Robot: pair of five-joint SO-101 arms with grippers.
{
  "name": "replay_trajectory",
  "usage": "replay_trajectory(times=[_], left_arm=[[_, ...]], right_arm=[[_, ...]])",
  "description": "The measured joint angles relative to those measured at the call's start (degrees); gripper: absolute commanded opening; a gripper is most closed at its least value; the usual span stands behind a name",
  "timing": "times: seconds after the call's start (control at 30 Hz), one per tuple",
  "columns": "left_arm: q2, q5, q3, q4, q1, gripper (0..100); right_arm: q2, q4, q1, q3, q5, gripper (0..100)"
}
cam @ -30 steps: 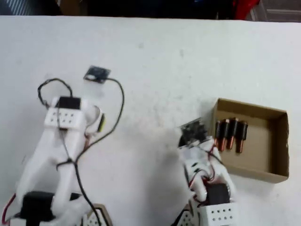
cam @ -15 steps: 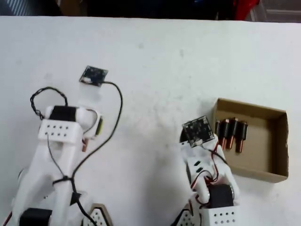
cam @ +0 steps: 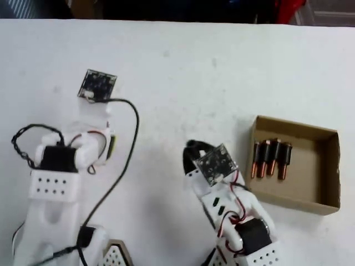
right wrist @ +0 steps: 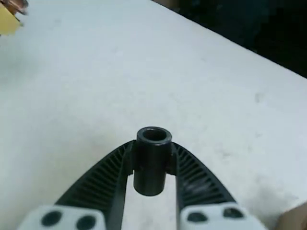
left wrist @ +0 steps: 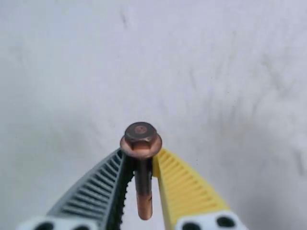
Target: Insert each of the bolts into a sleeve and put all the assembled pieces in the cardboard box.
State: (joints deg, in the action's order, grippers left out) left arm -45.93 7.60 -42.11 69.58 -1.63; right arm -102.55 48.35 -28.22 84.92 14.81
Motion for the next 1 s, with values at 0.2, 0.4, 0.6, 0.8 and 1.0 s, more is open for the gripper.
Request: replay_trajectory(times=[0.2,0.4,0.6,0.8,1.0], left_arm=[[-5.0,0.0,-2.8,0.1,0.0,2],[-10.7,-0.4,-7.7,-4.8,0.0,2],[-20.0,-0.4,-12.1,-12.6,1.5,2],[-28.8,-0.4,-15.3,-19.7,7.0,2],[-33.7,-7.9,-15.5,-22.8,9.8,2]], right_arm=[[0.0,-2.5,-3.5,0.0,-0.2,1.7],[0.0,-8.6,-3.8,0.0,-7.1,1.7],[0.0,-18.5,-3.9,5.6,-9.8,1.7],[0.0,-25.7,-8.6,10.4,-9.9,1.7],[0.1,-26.0,-10.5,11.1,-9.9,1.7]])
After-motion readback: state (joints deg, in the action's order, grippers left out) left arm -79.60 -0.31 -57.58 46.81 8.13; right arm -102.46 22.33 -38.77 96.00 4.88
